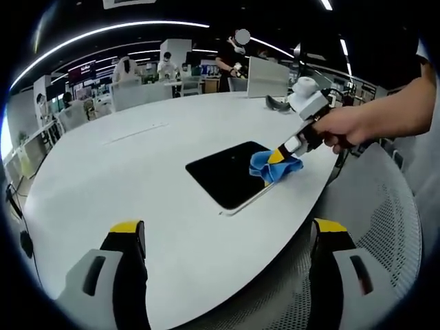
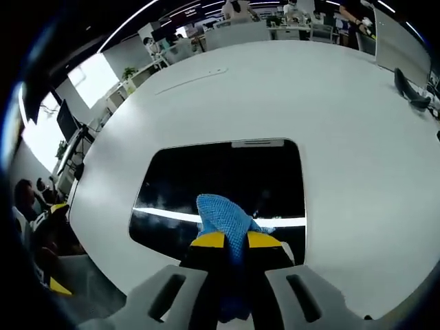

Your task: Wipe the mirror surface with the cleaning cloth until all visible marks leave the cleaned area.

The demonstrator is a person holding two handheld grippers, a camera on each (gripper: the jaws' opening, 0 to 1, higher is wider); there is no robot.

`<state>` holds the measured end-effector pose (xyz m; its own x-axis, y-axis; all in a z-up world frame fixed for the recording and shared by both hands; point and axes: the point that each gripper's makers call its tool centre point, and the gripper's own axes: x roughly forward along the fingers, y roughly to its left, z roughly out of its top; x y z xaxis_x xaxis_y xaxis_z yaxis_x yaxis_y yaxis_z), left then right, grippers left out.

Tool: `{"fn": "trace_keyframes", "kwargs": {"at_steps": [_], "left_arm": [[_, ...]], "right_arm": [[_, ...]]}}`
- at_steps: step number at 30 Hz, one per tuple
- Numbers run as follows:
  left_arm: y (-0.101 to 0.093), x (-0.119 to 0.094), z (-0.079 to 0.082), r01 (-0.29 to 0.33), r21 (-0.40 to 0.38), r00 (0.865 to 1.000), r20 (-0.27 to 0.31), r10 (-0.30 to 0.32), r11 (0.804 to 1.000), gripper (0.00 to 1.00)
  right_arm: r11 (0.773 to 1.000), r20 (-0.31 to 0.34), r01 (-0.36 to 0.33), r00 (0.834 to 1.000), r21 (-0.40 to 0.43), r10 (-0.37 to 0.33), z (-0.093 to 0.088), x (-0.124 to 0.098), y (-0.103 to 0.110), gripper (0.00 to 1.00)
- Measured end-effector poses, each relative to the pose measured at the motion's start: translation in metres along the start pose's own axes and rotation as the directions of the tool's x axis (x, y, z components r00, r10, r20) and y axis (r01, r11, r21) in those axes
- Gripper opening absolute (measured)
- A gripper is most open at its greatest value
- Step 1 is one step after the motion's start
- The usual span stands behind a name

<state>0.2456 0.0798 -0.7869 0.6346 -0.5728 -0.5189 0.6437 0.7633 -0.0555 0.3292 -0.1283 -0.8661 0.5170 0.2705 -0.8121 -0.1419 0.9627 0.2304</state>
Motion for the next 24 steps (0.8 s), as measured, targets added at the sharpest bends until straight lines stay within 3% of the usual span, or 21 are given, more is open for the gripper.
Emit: {"fn": "trace_keyframes", "kwargs": {"at_steps": [8, 11, 24], "left_arm": [[-0.002, 0.001, -0.003, 0.01, -0.002, 1.0, -0.02, -0.01, 1.0, 0.99], [0.003, 0.002, -0.009, -0.021, 0.012, 0.999, -0.049, 0.021, 1.0, 0.98], [0.0, 0.001, -0.006, -0.003, 0.008, 0.999, -0.039, 0.004, 1.0, 0.99]], "right_arm": [[1.0, 0.0, 0.001, 1.0, -0.003, -0.001, 0.002, 0.003, 0.007, 0.04], [1.0, 0.003, 0.003, 1.0, -0.023, -0.003, 0.001, 0.004, 0.012, 0.04], [0.999, -0.002, -0.004, 1.0, -0.042, 0.004, -0.001, 0.005, 0.022, 0.04]]}}
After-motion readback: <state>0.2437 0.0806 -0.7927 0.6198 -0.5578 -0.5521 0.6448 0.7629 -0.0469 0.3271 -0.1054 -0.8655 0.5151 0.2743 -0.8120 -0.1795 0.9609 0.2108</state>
